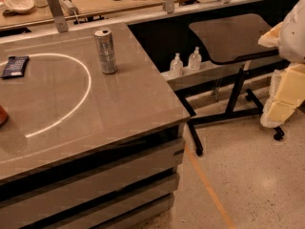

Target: Move redbull can near rxbar blueberry

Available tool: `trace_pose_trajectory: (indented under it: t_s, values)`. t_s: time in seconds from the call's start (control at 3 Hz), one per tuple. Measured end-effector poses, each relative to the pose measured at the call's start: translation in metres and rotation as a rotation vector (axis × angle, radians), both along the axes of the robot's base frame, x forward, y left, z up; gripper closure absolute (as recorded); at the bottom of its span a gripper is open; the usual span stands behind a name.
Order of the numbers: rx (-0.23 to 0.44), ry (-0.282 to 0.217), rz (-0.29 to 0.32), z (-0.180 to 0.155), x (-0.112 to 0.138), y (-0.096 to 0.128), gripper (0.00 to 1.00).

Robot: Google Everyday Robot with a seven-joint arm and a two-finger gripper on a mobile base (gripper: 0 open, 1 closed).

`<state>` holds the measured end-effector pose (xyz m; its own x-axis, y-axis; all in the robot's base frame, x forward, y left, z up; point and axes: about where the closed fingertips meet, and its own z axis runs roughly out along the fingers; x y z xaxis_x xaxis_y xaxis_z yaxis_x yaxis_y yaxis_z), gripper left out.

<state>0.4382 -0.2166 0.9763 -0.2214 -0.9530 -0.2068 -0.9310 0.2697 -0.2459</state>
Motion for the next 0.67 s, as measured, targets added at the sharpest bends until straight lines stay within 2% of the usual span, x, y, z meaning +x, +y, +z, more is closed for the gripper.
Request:
trace_pose_trajectory:
  t_s: [0.33, 0.67]
  values:
    - [0.0, 0.0, 0.0, 0.0, 0.0, 0.0, 0.0]
    - [0.025, -0.026, 0.006, 0.0082, 0.0063, 0.0054, 0.0]
